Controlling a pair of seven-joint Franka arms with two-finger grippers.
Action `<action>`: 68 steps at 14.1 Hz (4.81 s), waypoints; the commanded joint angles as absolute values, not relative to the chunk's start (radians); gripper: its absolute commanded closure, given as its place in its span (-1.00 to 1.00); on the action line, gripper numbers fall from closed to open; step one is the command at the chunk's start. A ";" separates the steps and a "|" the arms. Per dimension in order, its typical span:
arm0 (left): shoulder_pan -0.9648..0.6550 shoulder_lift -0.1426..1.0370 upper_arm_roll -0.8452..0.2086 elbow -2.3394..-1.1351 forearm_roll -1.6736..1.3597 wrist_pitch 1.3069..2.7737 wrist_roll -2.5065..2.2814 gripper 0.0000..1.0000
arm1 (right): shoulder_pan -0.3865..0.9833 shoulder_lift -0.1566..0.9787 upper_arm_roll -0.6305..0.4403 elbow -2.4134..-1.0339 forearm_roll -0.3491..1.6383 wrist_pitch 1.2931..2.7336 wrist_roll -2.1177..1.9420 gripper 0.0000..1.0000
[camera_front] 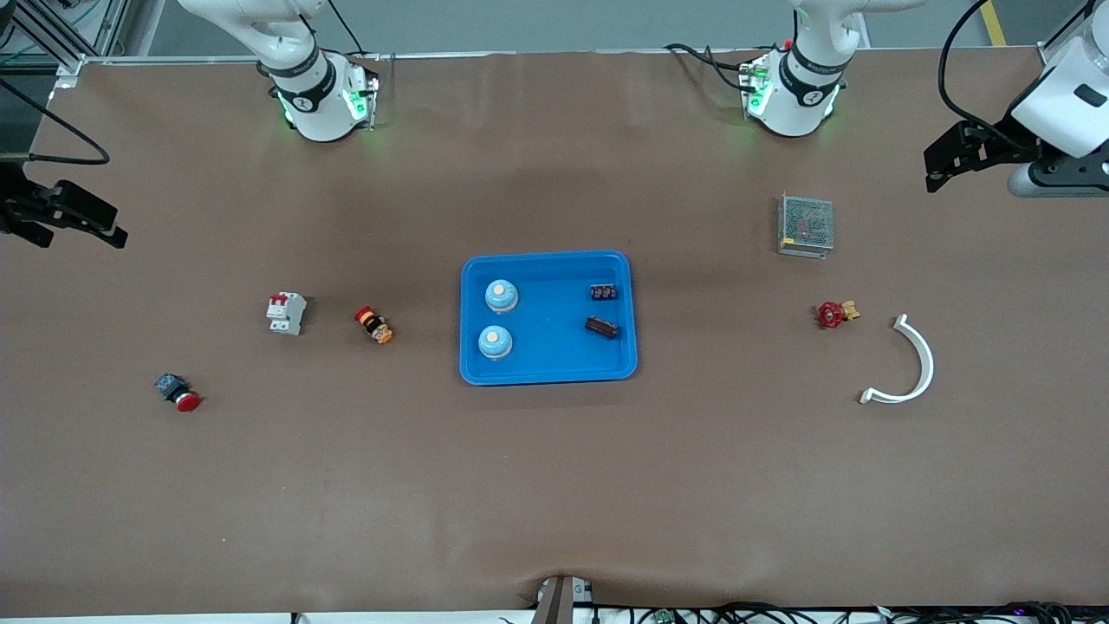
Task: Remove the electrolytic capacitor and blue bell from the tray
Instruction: 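Move the right gripper from rest toward the blue tray, then lower the right gripper onto a bell while the left gripper reaches a capacitor, then grasp the blue bell with the right gripper while the left grasps a capacitor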
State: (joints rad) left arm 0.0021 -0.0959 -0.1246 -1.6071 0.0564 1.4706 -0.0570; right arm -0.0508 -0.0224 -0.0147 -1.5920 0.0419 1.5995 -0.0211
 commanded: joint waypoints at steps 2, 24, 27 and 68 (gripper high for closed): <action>0.003 -0.087 -0.127 -1.583 0.075 1.451 -0.038 -1.00 | -0.057 -0.032 -0.009 -1.601 0.049 1.597 -0.022 -1.00; -0.005 -0.012 -0.152 -1.583 0.058 1.506 -0.164 -1.00 | 0.438 0.133 -0.003 -2.011 0.055 2.204 0.771 -1.00; -0.005 0.030 -0.199 -1.586 0.058 1.514 -0.317 -1.00 | 0.529 0.260 -0.003 -2.011 0.055 2.369 0.934 -1.00; -0.370 0.735 -0.390 -1.600 0.253 2.240 -1.879 -0.19 | 0.284 0.430 -0.011 -1.784 0.176 2.017 0.217 1.00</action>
State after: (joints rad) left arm -0.3501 0.7068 -0.3984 -1.6209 0.2228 2.2321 -1.8476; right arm 0.3686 0.4408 -0.0317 -1.7700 0.1578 2.0270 0.3717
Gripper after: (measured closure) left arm 0.383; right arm 0.361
